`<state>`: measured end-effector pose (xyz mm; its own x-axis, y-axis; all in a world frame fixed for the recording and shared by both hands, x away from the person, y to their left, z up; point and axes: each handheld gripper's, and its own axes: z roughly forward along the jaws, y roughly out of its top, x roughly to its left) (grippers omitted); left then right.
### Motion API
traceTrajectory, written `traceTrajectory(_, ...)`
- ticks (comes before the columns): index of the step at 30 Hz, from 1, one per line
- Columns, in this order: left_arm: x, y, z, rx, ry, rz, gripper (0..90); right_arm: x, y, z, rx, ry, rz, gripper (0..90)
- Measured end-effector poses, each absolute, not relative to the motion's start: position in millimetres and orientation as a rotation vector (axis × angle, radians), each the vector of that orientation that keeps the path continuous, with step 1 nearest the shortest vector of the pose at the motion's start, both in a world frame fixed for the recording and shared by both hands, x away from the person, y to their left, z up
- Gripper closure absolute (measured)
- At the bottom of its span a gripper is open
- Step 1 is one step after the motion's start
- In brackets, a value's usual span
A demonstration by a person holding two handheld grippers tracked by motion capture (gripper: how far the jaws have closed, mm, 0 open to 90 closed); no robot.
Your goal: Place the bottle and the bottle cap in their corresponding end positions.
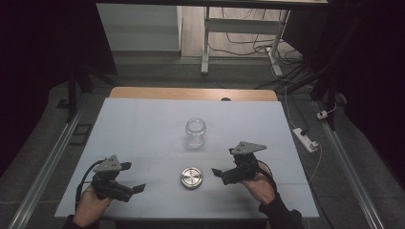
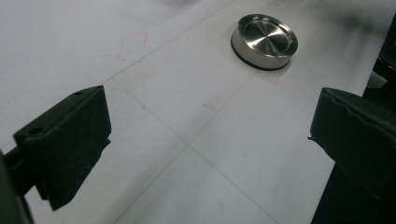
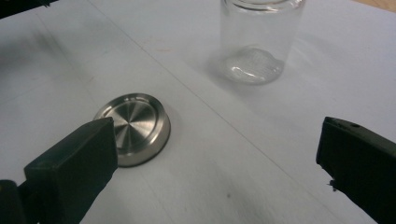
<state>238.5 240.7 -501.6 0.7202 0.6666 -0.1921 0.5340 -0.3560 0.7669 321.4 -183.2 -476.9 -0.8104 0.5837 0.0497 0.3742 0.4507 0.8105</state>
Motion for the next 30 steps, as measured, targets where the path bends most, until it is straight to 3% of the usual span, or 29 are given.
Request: traceTrajectory(30,199.8,285.0,-509.5,1.950,1.075,0.254,0.0,269.5,-278.1,-482.5,1.071,2.299,1.221,0.0)
